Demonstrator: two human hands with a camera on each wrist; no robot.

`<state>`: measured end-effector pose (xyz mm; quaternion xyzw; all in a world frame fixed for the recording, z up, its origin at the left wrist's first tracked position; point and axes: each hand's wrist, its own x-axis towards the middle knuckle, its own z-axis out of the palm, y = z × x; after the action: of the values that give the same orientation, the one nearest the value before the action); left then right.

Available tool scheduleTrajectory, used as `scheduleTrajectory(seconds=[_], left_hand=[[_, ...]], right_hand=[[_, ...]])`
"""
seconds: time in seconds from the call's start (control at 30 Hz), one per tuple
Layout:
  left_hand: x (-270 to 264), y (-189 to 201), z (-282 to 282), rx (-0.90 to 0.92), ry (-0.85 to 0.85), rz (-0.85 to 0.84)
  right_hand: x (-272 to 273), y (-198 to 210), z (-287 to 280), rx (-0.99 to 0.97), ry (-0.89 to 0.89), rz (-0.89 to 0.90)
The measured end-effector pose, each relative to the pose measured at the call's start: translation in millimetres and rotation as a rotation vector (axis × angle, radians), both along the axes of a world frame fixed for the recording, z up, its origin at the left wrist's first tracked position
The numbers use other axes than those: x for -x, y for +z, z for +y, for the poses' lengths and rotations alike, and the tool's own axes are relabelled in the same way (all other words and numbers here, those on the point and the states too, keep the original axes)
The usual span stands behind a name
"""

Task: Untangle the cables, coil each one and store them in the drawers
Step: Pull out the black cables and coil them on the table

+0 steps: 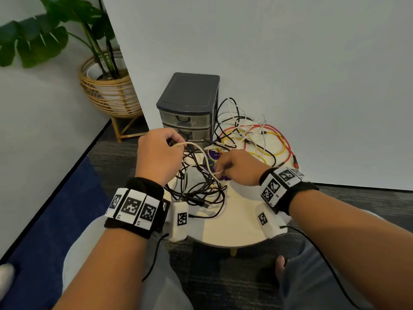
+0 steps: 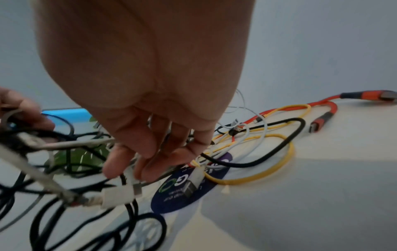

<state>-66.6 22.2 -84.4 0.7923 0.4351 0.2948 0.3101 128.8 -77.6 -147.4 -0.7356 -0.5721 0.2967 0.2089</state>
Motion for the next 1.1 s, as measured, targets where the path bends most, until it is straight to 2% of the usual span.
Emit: scheduleTrajectory(seconds=[0.1, 0.2, 0.4, 0.6, 0.7, 0.77, 0.83, 0.87, 0.9, 0.93, 1.03, 1.1], left_hand=[[-1.0, 1.5, 0.2, -0.002, -0.006, -0.007], [-1.6, 2.2, -0.5, -0.006, -0.007, -0.009], [-2.2, 1.8, 0.7, 0.027, -0.019, 0.003], [-10.9, 31.5, 7.7, -0.014, -0.096, 0.040], [-12.3, 53.0, 12.4, -0.053, -0.101, 0.035], [-13.2, 66.7, 14.9, -0.077, -0.100, 0.035], [-15.1, 79.3, 14.1, -0.096, -0.097, 0.028], [-16.4, 85.1, 12.7, -0.105, -0.094, 0.018], [-17.8, 90.6, 11.0, -0.113, -0.092, 0.001], [-19.1, 95.8, 9.1, -0.120, -0.091, -0.017], [-22.2, 107.9, 2.6, -0.153, -0.098, -0.039], [-23.9, 112.8, 1.1, -0.172, -0.098, -0.056]], right_hand=[[-4.8, 8.3, -8.5, -0.044, -0.058, 0.227], [-8.3, 16.1, -15.7, -0.085, -0.052, 0.353], [-7.0, 21.7, -21.6, -0.048, 0.028, 0.400], [-16.8, 66.4, -11.7, -0.145, 0.063, 0.435], [-28.9, 91.0, 1.8, -0.112, 0.072, 0.319], [-32.2, 100.2, 10.0, -0.097, 0.128, 0.110], [-32.4, 102.3, 15.0, -0.136, 0.137, -0.201], [-31.5, 102.1, 16.1, -0.176, 0.096, -0.293], [-31.2, 101.2, 16.9, -0.214, 0.040, -0.289], [-31.2, 101.0, 16.4, -0.242, -0.012, -0.198], [-29.2, 103.5, 9.6, -0.308, -0.123, 0.252], [-26.4, 107.3, 3.0, -0.343, -0.160, 0.439]])
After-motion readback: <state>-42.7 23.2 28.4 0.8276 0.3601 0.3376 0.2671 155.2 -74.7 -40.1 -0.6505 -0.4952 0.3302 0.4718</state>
